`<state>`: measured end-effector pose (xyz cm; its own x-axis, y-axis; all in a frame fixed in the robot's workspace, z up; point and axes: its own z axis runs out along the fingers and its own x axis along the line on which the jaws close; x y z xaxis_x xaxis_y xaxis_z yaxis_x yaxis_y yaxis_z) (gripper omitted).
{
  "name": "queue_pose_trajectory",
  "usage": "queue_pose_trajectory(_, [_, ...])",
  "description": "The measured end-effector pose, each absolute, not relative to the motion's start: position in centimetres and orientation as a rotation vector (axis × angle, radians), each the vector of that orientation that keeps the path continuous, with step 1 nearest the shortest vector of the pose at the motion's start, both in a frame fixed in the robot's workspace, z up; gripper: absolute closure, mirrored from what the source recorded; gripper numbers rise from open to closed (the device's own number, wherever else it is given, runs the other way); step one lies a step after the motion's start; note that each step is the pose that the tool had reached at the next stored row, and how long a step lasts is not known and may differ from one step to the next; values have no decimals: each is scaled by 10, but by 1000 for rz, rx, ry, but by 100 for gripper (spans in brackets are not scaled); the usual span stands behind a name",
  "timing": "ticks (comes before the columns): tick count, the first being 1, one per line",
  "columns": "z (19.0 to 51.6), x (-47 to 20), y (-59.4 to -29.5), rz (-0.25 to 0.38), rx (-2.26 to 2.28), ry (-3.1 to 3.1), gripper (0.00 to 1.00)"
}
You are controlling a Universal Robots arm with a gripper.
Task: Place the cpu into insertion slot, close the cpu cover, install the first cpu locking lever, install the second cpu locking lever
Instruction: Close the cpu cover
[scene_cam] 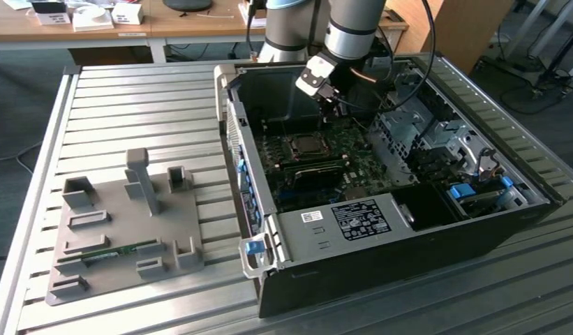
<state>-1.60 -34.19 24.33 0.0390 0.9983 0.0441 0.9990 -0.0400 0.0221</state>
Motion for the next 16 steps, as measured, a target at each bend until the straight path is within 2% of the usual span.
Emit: queue_pose_trajectory(16, [240, -23, -342, -74, -2254, -2166, 89])
